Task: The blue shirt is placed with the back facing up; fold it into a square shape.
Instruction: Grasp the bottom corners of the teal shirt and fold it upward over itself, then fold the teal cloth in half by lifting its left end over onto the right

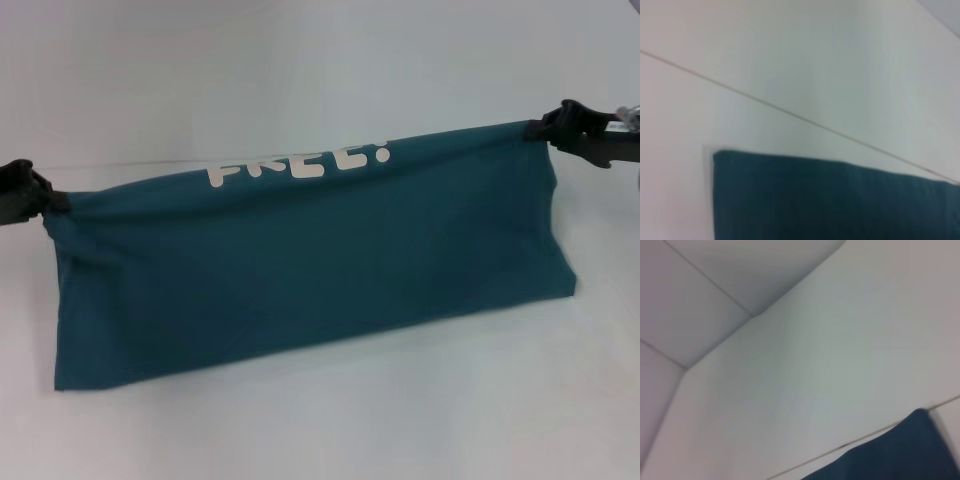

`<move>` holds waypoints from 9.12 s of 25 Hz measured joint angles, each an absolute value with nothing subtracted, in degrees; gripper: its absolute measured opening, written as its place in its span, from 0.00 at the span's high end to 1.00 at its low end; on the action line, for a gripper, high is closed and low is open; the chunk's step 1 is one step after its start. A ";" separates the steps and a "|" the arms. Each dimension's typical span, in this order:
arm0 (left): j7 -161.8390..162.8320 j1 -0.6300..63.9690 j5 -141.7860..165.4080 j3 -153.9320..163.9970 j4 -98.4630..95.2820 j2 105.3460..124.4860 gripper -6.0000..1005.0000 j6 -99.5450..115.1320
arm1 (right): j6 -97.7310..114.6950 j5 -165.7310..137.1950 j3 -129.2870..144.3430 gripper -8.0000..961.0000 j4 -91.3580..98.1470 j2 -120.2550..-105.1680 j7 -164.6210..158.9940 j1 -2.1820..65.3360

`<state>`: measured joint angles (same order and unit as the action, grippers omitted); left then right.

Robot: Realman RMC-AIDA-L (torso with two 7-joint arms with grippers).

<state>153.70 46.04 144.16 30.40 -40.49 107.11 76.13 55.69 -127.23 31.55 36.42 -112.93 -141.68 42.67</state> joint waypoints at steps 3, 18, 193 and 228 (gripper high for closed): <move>153.69 46.46 144.17 30.65 -39.58 107.55 0.95 73.03 | 50.59 -127.23 33.45 0.95 34.01 -113.36 -140.70 44.12; 151.65 46.88 144.38 32.92 -35.94 110.97 0.95 57.87 | 28.49 -127.27 41.15 0.93 30.73 -117.41 -139.19 48.24; 139.12 30.04 118.21 33.83 -42.71 112.96 0.30 78.02 | 76.20 -115.51 35.92 0.24 37.00 -107.17 -132.71 37.63; 138.43 29.31 118.66 34.45 -42.06 116.49 0.30 80.32 | 36.47 -164.59 50.35 0.24 28.60 -113.98 -158.24 56.93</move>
